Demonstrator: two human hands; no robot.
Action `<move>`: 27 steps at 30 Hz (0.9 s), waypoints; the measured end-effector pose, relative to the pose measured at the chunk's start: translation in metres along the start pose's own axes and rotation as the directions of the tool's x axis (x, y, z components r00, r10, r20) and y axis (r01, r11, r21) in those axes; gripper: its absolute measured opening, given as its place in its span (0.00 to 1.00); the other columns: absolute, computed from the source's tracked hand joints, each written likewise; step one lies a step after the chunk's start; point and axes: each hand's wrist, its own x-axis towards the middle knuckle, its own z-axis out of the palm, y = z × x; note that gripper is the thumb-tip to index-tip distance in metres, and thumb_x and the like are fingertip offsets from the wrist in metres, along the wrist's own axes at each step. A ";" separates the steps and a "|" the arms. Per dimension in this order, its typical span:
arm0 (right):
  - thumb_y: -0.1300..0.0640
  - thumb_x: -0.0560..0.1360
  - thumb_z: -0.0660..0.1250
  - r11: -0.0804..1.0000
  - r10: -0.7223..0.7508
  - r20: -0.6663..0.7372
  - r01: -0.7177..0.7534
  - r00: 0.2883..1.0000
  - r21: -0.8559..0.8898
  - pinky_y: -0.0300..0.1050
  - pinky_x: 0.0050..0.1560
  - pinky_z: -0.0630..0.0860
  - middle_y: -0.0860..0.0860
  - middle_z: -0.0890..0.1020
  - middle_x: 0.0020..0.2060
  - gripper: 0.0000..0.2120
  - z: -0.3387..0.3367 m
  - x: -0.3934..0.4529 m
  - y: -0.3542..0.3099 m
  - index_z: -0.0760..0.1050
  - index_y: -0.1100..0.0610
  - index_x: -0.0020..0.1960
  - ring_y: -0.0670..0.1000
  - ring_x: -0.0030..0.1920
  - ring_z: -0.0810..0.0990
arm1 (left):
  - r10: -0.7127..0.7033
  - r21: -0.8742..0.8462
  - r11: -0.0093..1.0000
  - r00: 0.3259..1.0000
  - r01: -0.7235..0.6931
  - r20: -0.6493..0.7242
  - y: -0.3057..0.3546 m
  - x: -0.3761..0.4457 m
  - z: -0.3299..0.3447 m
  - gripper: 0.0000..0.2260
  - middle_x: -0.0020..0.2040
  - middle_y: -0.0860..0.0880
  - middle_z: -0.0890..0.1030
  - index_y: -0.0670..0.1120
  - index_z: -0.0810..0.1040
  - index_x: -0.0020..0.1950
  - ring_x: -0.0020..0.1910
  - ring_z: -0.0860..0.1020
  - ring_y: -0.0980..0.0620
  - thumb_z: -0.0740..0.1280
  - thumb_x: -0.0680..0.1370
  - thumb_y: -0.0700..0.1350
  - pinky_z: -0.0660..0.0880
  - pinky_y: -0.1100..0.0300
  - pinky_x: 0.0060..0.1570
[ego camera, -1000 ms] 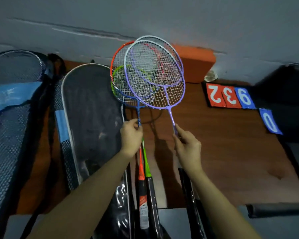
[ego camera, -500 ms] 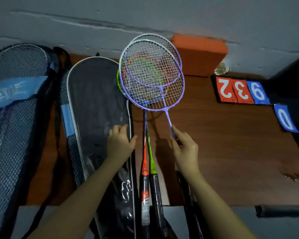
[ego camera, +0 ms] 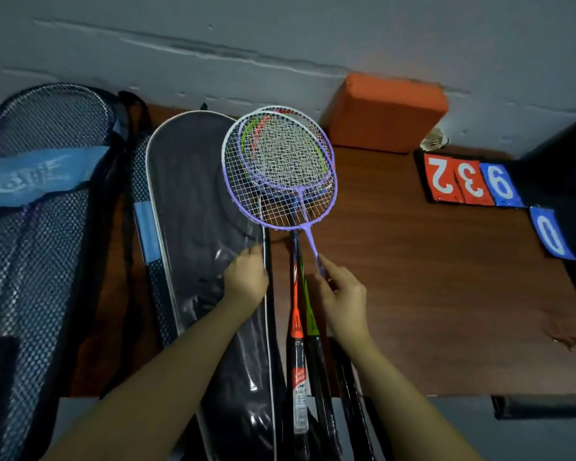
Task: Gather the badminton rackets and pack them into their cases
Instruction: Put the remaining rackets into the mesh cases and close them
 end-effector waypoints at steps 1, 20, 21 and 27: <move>0.66 0.74 0.66 1.000 0.002 -0.003 -0.002 1.000 -0.001 0.24 0.44 0.69 0.48 0.78 0.40 0.17 0.001 -0.001 0.000 0.75 0.59 0.63 0.35 0.43 0.76 | 0.023 0.007 1.000 1.000 -0.023 -0.008 -0.003 -0.001 0.001 0.16 0.59 0.41 0.74 0.41 0.69 0.64 0.59 0.72 0.41 0.62 0.76 0.43 0.70 0.51 0.53; 0.64 0.75 0.63 0.988 0.126 0.026 -0.123 0.992 -0.092 0.41 0.54 0.71 0.51 0.78 0.52 0.21 0.044 0.017 0.017 0.71 0.53 0.67 0.50 0.53 0.77 | 0.077 -0.129 0.986 0.970 -0.109 -0.232 -0.018 -0.011 0.026 0.08 0.44 0.42 0.76 0.39 0.78 0.39 0.46 0.73 0.42 0.73 0.66 0.41 0.73 0.51 0.46; 0.64 0.74 0.64 0.987 0.113 0.030 -0.109 0.993 -0.117 0.40 0.54 0.70 0.51 0.78 0.52 0.22 0.044 0.018 0.017 0.70 0.53 0.67 0.51 0.53 0.76 | 0.052 -0.160 0.983 0.974 -0.088 -0.219 -0.017 -0.010 0.025 0.06 0.45 0.43 0.76 0.40 0.78 0.37 0.48 0.73 0.43 0.72 0.68 0.41 0.71 0.53 0.48; 0.60 0.73 0.66 0.951 -0.033 -0.027 0.023 0.999 -0.307 0.41 0.56 0.59 0.55 0.71 0.57 0.21 0.045 0.015 0.012 0.71 0.55 0.66 0.52 0.56 0.65 | -0.004 -0.252 0.967 0.988 -0.036 -0.154 -0.021 -0.010 0.018 0.05 0.51 0.44 0.74 0.40 0.80 0.39 0.54 0.69 0.46 0.69 0.73 0.41 0.62 0.58 0.57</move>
